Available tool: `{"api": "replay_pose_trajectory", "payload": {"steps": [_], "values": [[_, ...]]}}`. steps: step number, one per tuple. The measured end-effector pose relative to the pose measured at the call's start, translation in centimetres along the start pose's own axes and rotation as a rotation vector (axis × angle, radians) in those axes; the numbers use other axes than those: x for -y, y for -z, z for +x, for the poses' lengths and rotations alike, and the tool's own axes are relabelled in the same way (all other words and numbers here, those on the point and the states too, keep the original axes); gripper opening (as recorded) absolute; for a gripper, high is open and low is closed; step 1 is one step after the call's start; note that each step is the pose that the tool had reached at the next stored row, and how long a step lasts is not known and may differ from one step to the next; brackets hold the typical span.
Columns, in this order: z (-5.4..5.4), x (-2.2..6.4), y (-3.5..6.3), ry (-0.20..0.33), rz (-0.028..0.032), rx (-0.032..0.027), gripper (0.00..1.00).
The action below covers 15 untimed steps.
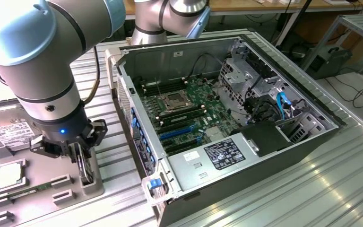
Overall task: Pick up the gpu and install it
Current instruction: 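Pick up the gpu and move the gpu toward the slot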
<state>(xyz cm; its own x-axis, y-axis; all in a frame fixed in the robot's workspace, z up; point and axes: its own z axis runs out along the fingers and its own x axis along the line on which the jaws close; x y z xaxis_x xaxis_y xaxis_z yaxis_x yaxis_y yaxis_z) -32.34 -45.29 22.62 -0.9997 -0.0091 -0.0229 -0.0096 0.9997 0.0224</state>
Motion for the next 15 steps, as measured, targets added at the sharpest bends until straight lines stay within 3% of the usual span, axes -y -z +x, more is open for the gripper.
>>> {"api": "replay_pose_trajectory", "payload": {"steps": [2,3,8,15], "values": [[0.0,0.0,0.0,0.0,0.0,0.0,0.34],[0.0,0.0,0.0,0.0,0.0,0.0,0.28],[0.0,0.0,0.14,0.0,-0.0002,0.0001,0.27],[0.0,-0.02,1.33,0.0,-0.0002,0.0,0.27]]}}
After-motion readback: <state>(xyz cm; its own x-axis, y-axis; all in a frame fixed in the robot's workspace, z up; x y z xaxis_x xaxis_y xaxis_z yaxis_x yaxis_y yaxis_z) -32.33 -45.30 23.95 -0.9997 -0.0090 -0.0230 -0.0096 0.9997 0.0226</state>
